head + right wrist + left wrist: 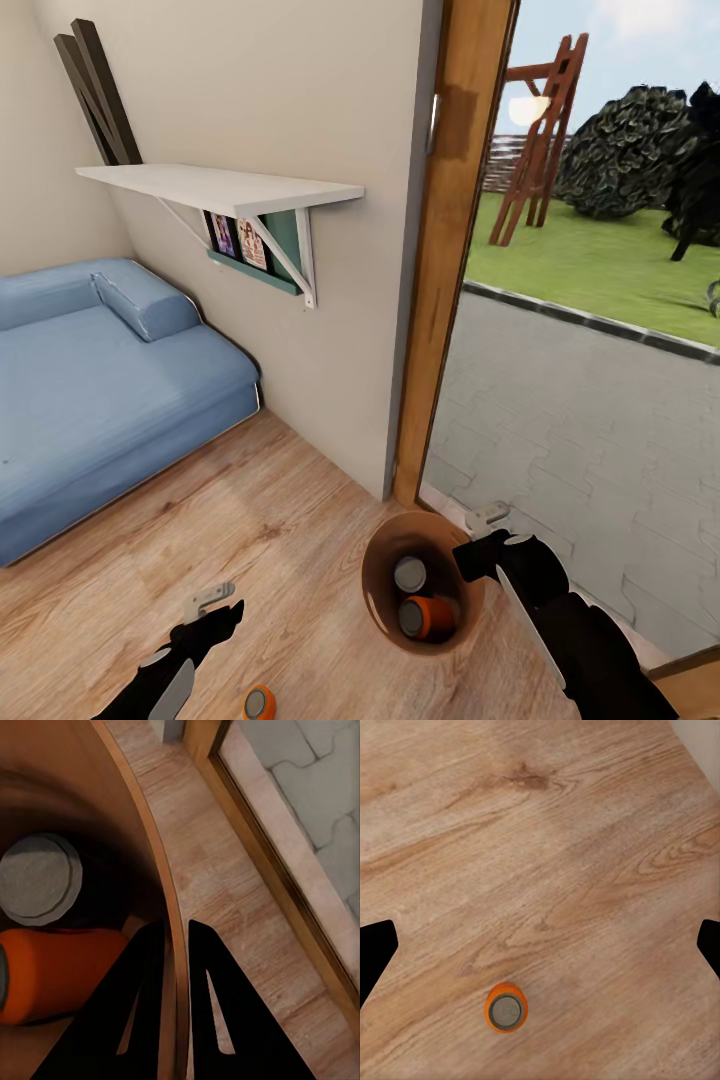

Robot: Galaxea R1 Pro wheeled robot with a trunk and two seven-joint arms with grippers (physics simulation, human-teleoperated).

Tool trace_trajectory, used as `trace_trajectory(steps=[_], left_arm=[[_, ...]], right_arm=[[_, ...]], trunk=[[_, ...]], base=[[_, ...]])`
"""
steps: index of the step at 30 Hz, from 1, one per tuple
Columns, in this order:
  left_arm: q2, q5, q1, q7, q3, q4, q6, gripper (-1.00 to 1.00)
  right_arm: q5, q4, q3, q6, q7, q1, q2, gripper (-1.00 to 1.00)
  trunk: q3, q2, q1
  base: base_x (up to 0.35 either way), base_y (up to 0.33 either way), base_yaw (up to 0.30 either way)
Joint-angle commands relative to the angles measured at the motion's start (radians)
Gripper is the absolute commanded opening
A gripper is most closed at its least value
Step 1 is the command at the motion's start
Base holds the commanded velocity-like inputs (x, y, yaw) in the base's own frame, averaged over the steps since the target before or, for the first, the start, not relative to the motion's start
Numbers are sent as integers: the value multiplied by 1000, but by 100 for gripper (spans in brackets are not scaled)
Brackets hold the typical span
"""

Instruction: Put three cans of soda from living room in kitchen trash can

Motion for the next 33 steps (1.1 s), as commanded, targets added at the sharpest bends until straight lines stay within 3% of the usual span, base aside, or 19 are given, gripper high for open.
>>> trace_trajectory(steps=[1,28,33], left_arm=[[0,0,0,0,0,0,0,100],[1,0,0,-1,0,-1,-2,100],[1,-1,0,-2,-1,-1,-2,100]], right_arm=[[-11,0,0,0,6,0,0,-100],[-11,0,2,0,6,0,0,-100],[-11,0,2,0,6,0,0,-100]], trunk=[[0,0,0],[0,0,0],[-16,-35,19]], base=[[0,0,0],[0,0,0],[0,0,0]])
